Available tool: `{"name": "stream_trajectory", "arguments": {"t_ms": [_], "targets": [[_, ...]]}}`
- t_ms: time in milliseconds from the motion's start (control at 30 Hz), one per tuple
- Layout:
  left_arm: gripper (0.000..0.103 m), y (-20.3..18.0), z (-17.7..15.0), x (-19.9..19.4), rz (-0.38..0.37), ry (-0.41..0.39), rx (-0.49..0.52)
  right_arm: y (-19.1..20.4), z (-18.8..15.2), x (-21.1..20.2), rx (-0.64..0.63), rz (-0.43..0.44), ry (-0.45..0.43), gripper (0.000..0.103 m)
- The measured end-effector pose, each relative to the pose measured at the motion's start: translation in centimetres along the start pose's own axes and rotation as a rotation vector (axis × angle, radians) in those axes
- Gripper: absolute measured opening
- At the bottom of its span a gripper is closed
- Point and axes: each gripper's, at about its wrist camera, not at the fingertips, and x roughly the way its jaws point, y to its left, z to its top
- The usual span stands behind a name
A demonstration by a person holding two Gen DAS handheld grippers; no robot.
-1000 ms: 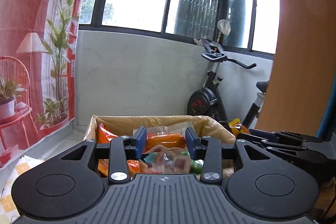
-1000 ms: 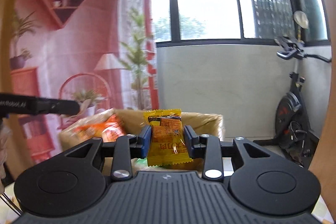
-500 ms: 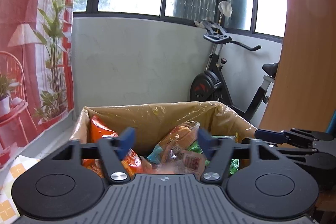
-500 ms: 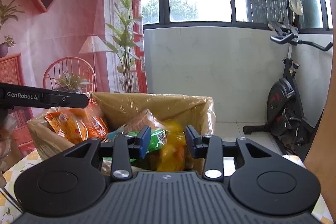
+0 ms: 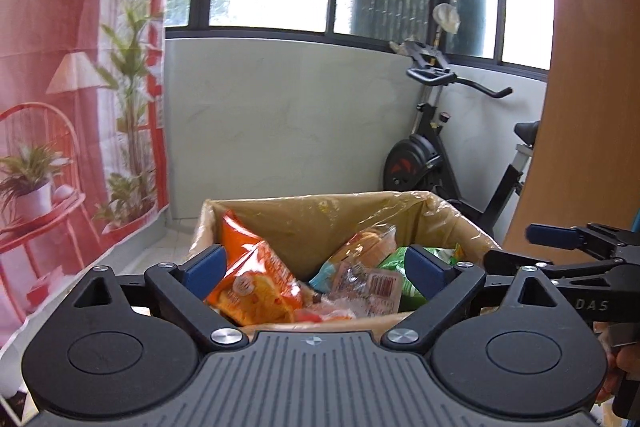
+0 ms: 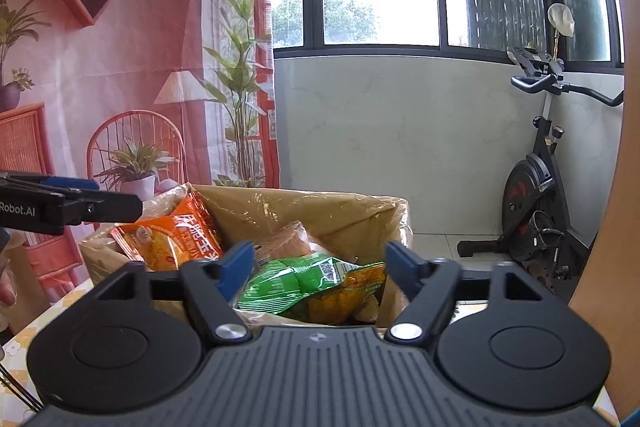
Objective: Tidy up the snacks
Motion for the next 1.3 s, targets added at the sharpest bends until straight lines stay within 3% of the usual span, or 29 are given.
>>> {"name": "stream_trajectory", "arguments": {"t_ms": [400, 633, 900, 1167, 1300], "targets": [[0.097, 0.5, 0.0, -2.6, 0.120, 0.018, -0.005, 1.6, 0.8, -1.1, 0.027, -0.015, 0.070, 0.093], [0.097, -0.3, 0.5, -5.5, 0.188, -0.063, 0.056, 2.5, 1.1, -2.7, 0.035, -0.033, 0.078, 0.096], [0.097, -2.0, 1.6, -10.4, 0.179, -0.116, 0.084, 3.8, 2.6, -6.8, 0.068, -0.092, 0.051, 0.103], [0.097, -2.7, 1.6, -16.0, 0.113, -0.165, 0.005, 5.6, 3.8, -12.0, 0.057, -0.092, 0.009, 0.103], [0.097, -3.0, 1.3, -17.8, 0.136, -0.163, 0.002, 6.3, 4.1, -14.3, 0.079, -0.068, -0.005, 0.103]]}}
